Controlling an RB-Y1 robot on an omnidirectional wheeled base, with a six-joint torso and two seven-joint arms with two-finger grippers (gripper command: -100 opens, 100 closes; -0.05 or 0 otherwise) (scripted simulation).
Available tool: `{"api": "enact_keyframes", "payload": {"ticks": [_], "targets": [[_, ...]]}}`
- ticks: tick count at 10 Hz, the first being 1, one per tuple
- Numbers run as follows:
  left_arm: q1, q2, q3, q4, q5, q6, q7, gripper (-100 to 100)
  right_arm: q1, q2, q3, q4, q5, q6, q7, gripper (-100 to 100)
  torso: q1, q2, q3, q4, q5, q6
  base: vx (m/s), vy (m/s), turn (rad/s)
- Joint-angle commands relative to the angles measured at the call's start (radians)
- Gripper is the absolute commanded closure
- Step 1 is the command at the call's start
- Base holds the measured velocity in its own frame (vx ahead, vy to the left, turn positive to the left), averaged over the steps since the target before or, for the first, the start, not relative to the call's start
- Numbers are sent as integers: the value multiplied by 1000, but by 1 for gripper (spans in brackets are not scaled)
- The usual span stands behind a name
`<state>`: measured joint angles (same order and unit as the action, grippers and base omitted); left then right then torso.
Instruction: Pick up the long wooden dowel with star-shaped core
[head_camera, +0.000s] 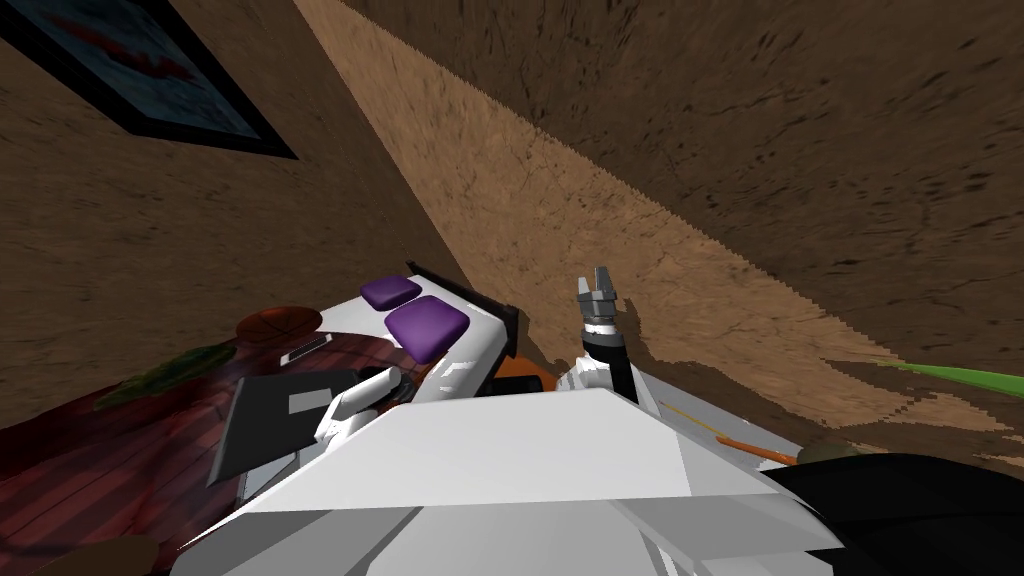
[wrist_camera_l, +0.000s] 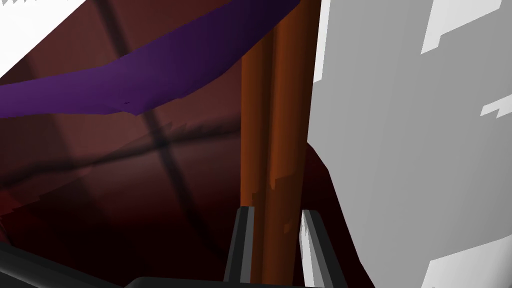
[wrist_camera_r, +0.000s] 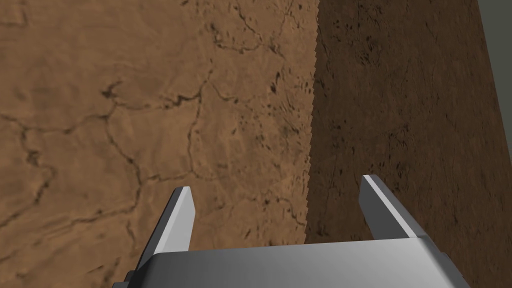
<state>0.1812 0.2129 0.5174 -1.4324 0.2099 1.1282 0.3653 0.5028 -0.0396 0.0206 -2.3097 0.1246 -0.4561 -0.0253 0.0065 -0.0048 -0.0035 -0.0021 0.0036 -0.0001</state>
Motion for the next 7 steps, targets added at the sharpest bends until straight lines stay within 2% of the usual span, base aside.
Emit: {"api": "enact_keyframes", "payload": {"ticks": [1, 2, 5, 6, 7], "targets": [[19, -4, 0, -36, 6, 21, -6, 100, 0, 0, 0, 0, 0, 0, 0, 0, 0, 0, 0, 0, 0, 0, 51, -5, 59], [38, -8, 0, -72, 12, 38, -11, 100, 0, 0, 0, 0, 0, 0, 0, 0, 0, -1, -1, 0, 0, 0, 48, -8, 41], [66, -14, 0, -126, 22, 65, -19, 100, 0, 0, 0, 0, 0, 0, 0, 0, -2, -1, 0, 0, -1, 1, 36, -10, 31], [61, -14, 0, -117, 20, 60, -17, 100, 0, 0, 0, 0, 0, 0, 0, 0, -2, 0, 0, 1, -2, 1, 10, -2, 6], [62, -14, 0, -119, 21, 63, -17, 0, 0, 0, 0, 0, 0, 0, 0, 0, -2, 1, 1, 1, -1, 1, 0, 0, 0]]}}
